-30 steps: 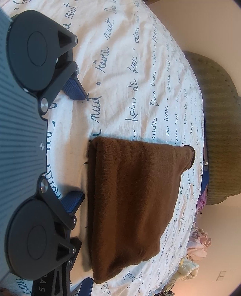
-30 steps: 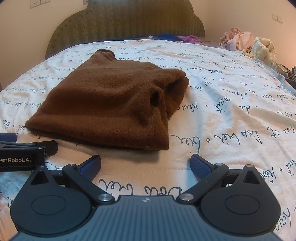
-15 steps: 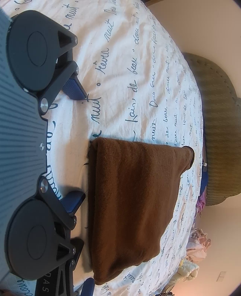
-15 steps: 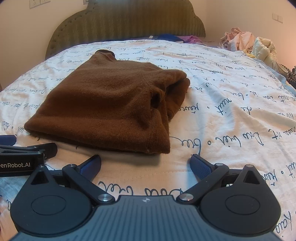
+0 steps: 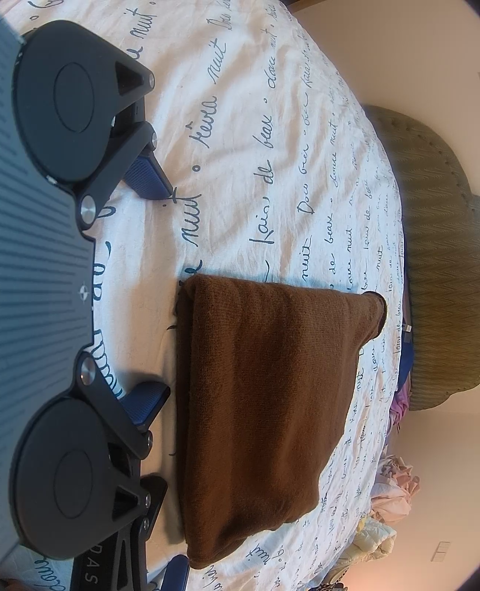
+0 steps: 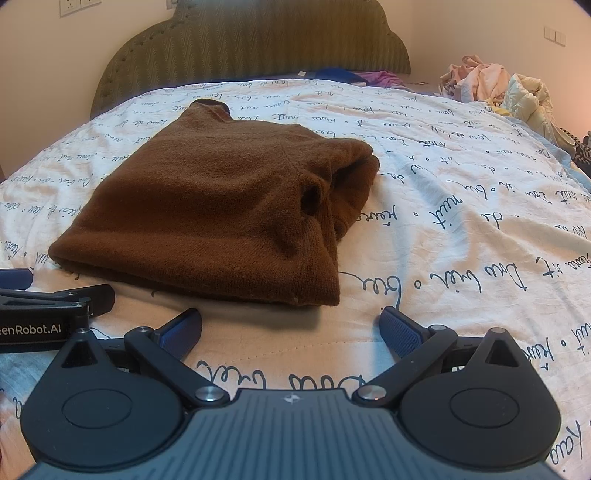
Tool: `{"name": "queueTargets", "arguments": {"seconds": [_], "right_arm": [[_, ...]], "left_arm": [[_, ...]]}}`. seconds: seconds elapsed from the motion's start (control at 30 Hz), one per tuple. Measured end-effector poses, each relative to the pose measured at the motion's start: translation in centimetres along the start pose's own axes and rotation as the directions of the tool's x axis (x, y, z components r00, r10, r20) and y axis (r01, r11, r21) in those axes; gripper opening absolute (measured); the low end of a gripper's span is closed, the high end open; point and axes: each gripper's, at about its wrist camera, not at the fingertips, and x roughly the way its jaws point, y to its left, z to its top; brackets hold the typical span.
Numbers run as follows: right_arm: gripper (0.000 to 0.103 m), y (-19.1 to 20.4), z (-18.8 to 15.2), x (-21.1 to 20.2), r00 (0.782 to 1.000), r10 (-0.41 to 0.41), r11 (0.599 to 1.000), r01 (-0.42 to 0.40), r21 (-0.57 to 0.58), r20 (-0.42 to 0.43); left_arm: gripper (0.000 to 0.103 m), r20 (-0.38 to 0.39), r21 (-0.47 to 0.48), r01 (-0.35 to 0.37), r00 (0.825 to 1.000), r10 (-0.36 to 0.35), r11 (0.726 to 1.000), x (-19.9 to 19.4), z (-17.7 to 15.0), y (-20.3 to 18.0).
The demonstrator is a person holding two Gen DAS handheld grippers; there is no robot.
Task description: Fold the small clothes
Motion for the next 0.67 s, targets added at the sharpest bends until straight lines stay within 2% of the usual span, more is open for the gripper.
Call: {"name": "queueTargets", "arguments": {"seconds": [0.67], "right_arm": [[0.103,0.02,-0.03,-0.04,1.000,0.000,1.000,0.000,0.000,0.000]], "left_arm": [[0.103,0.015,-0.020,0.015,1.000,-0.015,1.000,-0.39,-0.15,0.18]]}}
